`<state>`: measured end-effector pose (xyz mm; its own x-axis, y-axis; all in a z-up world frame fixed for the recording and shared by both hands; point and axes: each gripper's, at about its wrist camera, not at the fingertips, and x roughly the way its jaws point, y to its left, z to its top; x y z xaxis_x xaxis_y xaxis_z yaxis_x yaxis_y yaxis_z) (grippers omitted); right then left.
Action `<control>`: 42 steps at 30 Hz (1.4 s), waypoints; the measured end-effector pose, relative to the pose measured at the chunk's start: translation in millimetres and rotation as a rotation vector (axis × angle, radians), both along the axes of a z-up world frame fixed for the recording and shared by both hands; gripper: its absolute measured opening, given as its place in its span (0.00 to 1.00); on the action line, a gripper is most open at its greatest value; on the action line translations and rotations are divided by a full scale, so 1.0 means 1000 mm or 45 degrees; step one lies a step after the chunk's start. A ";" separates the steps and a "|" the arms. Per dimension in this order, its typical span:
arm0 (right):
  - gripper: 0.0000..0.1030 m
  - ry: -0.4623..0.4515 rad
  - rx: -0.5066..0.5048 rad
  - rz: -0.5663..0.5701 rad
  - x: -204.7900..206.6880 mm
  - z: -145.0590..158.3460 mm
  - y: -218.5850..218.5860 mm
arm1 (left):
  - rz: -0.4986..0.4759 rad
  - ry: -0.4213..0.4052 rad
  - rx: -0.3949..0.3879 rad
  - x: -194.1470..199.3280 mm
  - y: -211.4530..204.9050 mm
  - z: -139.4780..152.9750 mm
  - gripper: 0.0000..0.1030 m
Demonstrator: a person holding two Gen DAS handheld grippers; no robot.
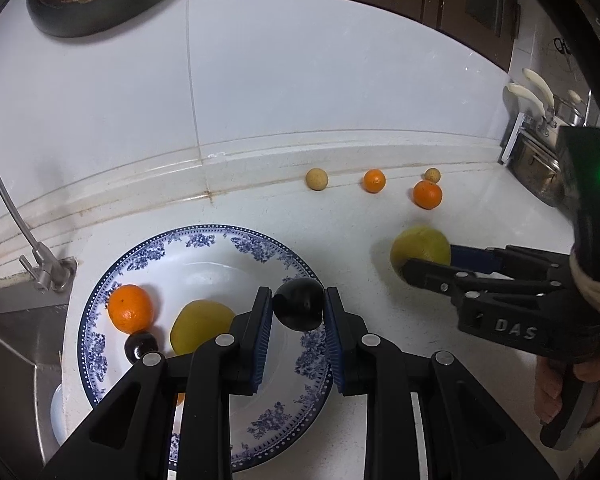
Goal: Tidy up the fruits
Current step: 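Carry the plum and green pear onto the plate and open both tools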
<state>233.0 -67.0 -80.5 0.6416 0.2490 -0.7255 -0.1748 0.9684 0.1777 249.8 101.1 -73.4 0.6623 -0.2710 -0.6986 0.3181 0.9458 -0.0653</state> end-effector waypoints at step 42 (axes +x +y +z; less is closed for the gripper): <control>0.47 0.145 -0.028 0.238 0.046 -0.016 0.106 | -0.040 0.114 0.077 0.061 0.079 -0.004 0.43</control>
<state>279.2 38.8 -96.9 0.4991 0.3395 -0.7973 -0.3320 0.9248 0.1860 310.6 179.9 -77.2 0.5883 -0.2462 -0.7703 0.3429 0.9386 -0.0382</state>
